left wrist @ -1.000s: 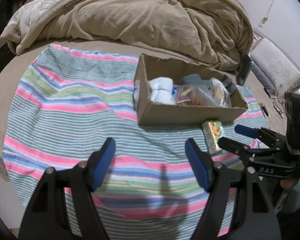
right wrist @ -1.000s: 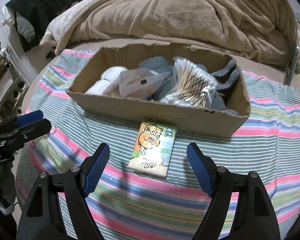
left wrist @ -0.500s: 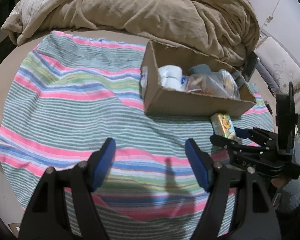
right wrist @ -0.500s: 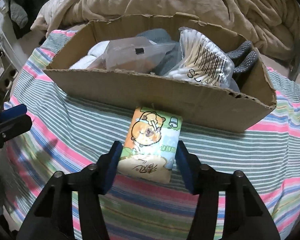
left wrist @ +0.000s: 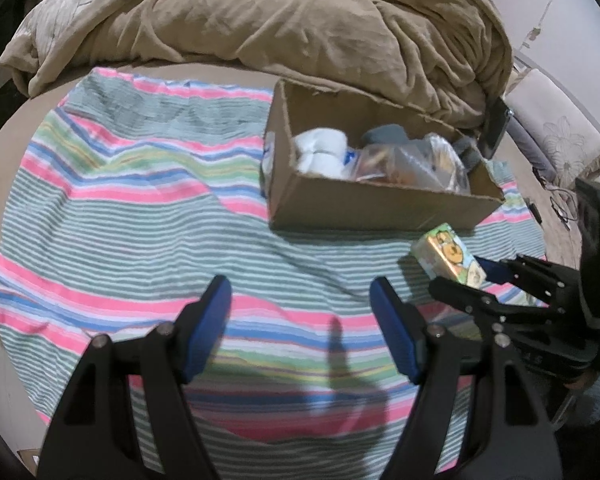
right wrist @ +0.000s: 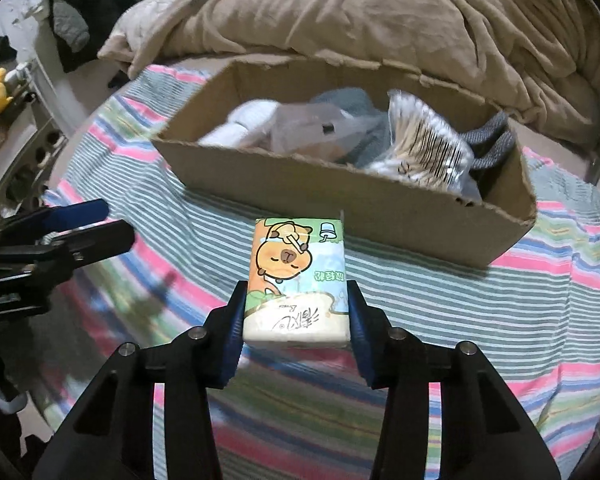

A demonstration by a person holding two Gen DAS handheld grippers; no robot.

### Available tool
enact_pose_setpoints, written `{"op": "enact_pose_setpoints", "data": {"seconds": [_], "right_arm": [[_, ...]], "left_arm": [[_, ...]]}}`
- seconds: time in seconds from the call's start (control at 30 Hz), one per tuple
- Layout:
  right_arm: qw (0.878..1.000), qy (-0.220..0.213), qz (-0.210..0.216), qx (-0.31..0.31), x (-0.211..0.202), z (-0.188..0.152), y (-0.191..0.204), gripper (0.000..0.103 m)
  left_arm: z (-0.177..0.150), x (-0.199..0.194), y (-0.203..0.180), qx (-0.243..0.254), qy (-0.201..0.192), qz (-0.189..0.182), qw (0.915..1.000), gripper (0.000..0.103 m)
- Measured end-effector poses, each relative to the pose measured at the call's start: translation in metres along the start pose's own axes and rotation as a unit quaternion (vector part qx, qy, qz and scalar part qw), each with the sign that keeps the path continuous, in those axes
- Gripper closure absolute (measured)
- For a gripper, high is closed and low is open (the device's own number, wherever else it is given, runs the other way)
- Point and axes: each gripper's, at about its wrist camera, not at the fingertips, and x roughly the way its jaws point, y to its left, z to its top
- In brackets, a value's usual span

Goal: Organize objects
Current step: 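Carry the tissue pack over the box and drop it inside with right tool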

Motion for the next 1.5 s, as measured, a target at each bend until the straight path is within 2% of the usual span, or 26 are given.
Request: {"op": "enact_pose_setpoints", "data": {"seconds": [0.23, 0.5, 1.0, 1.5], "right_arm": [[0.999, -0.033, 0.031, -0.007, -0.032, 0.014, 0.010, 0.055], [0.997, -0.072, 0.020, -0.023, -0.046, 0.051, 0.009, 0.055], [0.997, -0.064, 0.013, -0.029, 0.012, 0.112, 0.000, 0.055], [0.999, -0.034, 0.005, -0.027, 0.062, 0.129, -0.002, 0.054]], "left_arm": [[0.014, -0.008, -0.007, 0.011, -0.017, -0.005, 0.9998, 0.030], [0.036, -0.009, -0.004, 0.016, -0.036, 0.003, 0.9992, 0.030], [0.071, 0.015, 0.017, 0.002, -0.037, 0.018, 0.9992, 0.030], [0.078, 0.037, 0.031, -0.013, -0.022, 0.027, 0.9993, 0.030]]}}
